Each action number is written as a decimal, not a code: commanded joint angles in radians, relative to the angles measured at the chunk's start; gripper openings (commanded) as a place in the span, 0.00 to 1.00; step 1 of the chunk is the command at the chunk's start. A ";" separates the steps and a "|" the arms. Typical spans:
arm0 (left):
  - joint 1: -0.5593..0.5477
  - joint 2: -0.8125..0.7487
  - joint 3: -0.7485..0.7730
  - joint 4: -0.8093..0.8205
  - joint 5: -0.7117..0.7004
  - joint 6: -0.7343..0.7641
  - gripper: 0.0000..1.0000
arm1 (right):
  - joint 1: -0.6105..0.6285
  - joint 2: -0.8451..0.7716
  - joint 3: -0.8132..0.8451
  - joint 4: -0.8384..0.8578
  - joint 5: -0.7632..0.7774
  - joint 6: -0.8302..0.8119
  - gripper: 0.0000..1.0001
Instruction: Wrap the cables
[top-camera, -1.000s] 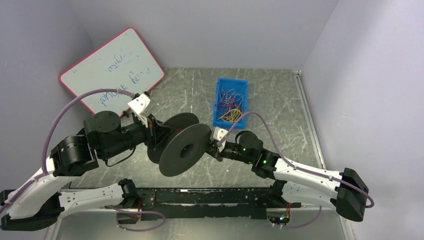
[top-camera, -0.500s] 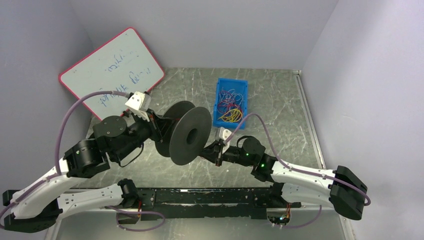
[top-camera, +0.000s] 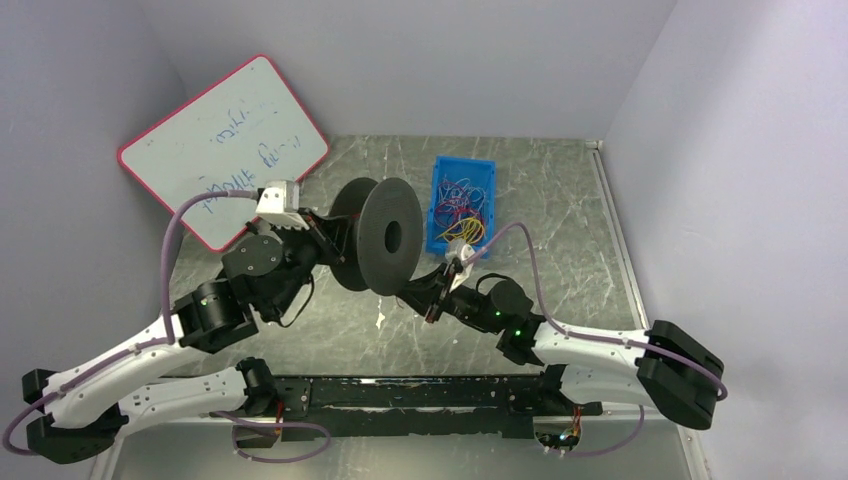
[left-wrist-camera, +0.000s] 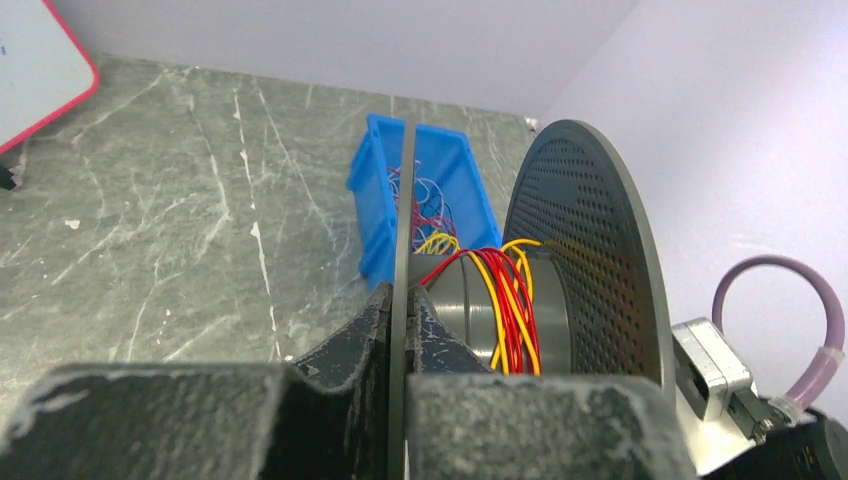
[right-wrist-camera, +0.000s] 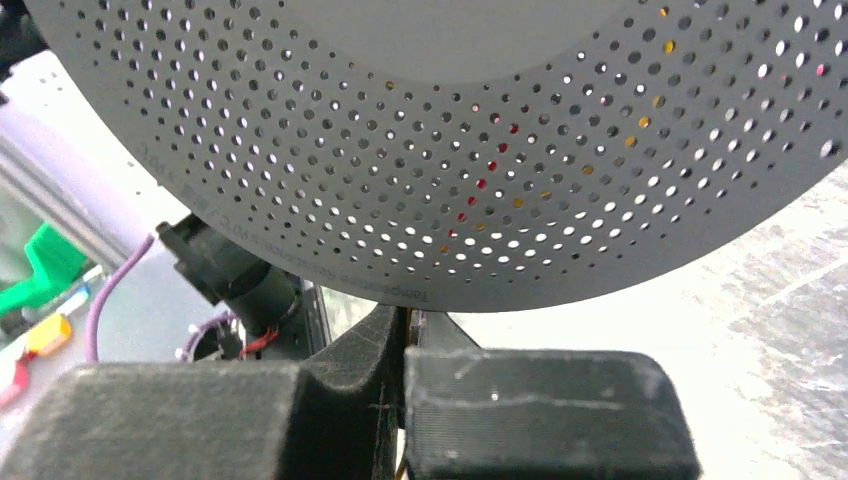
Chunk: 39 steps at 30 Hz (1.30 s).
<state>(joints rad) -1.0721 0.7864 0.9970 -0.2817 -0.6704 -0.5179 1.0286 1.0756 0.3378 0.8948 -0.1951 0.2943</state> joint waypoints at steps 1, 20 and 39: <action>0.000 0.058 -0.032 0.226 -0.066 -0.084 0.07 | 0.035 0.043 0.019 0.276 0.036 0.128 0.00; -0.003 0.210 -0.115 0.301 -0.160 -0.083 0.07 | 0.104 0.195 0.187 0.447 0.168 0.261 0.00; -0.011 0.264 -0.184 0.308 -0.233 -0.093 0.07 | 0.183 0.248 0.317 0.465 0.343 0.154 0.00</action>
<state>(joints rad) -1.0496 0.9962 0.8661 0.0723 -1.0199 -0.5816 1.1507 1.3308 0.5365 1.1381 0.2119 0.4614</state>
